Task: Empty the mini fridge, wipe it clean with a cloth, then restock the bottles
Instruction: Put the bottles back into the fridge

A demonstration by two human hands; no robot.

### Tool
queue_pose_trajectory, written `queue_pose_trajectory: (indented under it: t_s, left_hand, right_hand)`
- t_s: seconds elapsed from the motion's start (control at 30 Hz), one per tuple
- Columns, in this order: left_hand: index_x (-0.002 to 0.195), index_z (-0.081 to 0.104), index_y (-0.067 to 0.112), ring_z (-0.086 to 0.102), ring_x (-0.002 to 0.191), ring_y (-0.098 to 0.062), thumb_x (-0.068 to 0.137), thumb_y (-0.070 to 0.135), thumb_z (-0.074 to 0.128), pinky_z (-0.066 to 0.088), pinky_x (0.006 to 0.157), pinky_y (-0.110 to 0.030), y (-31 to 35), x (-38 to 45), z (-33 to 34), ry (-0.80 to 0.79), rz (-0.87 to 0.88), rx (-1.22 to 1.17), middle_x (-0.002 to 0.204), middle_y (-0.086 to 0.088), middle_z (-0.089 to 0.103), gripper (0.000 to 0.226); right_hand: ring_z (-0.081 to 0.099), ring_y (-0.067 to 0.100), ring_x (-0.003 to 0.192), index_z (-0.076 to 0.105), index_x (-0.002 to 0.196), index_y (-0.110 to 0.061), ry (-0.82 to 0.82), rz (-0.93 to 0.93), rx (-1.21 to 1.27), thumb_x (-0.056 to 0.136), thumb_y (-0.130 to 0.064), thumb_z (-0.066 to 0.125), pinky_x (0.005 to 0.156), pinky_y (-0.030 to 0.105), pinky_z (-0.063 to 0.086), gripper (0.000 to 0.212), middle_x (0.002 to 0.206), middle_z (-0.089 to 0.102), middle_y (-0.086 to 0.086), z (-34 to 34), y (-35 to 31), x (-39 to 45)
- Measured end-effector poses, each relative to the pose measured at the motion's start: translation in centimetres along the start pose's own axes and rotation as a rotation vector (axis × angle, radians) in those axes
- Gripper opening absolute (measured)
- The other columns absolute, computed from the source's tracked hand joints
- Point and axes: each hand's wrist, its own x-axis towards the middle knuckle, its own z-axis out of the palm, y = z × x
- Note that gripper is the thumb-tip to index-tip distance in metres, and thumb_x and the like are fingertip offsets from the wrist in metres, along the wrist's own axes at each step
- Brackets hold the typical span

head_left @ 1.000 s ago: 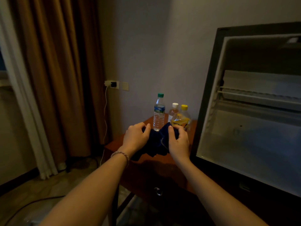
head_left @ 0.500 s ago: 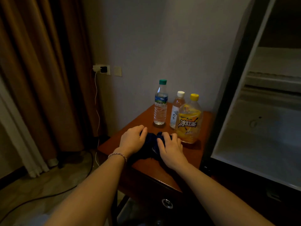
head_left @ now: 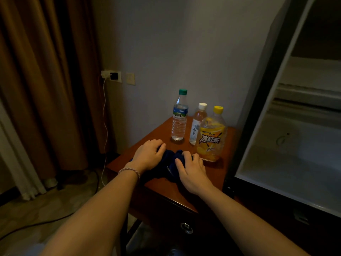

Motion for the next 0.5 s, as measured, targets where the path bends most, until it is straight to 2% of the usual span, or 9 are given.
queue_pose_trajectory:
  t_s: [0.1, 0.27, 0.37, 0.5]
  left_hand:
    - [0.081, 0.055, 0.025, 0.055, 0.08, -0.015, 0.103, 0.044, 0.04, 0.047, 0.085, -0.046, 0.8, 0.6, -0.6, 0.014, 0.01, 0.054, 0.082, 0.007, 0.058, 0.032]
    - [0.1, 0.06, 0.032, 0.058, 0.091, -0.01, 0.096, 0.05, 0.053, 0.052, 0.091, -0.043, 3.4, 3.8, -1.7, 0.083, 0.036, -0.152, 0.098, 0.011, 0.059, 0.02]
    - [0.115, 0.059, 0.027, 0.059, 0.099, -0.016, 0.09, 0.052, 0.06, 0.054, 0.091, -0.046, 4.9, 6.7, -2.1, 0.128, 0.033, -0.279, 0.109, 0.004, 0.058, 0.035]
    - [0.136, 0.047, 0.017, 0.046, 0.124, -0.025, 0.088, 0.044, 0.071, 0.045, 0.106, -0.044, 6.7, 10.3, -2.8, 0.19, -0.035, -0.355, 0.133, -0.006, 0.046, 0.06]
  right_hand:
    - [0.036, 0.029, 0.121, 0.039, 0.133, -0.028, 0.033, -0.001, -0.025, 0.1, -0.058, 0.03, 0.102, 0.043, 0.035, 0.045, 0.127, 0.039, 0.004, -1.4, 0.3, -0.5]
    - [0.032, 0.026, 0.127, 0.038, 0.134, -0.023, 0.389, 0.011, -0.093, 0.094, -0.058, 0.047, 0.105, 0.043, 0.038, 0.053, 0.138, 0.029, 0.004, -5.8, 0.7, 0.2]
    - [0.024, 0.031, 0.137, 0.029, 0.14, -0.02, 0.484, 0.077, -0.053, 0.089, -0.053, 0.062, 0.107, 0.049, 0.039, 0.069, 0.147, 0.017, 0.006, -8.2, 0.5, 1.9]
    - [0.026, 0.037, 0.139, 0.012, 0.148, -0.018, 0.533, 0.239, 0.043, 0.08, -0.06, 0.07, 0.104, 0.052, 0.044, 0.099, 0.15, 0.008, 0.006, -9.2, -0.1, 5.0]
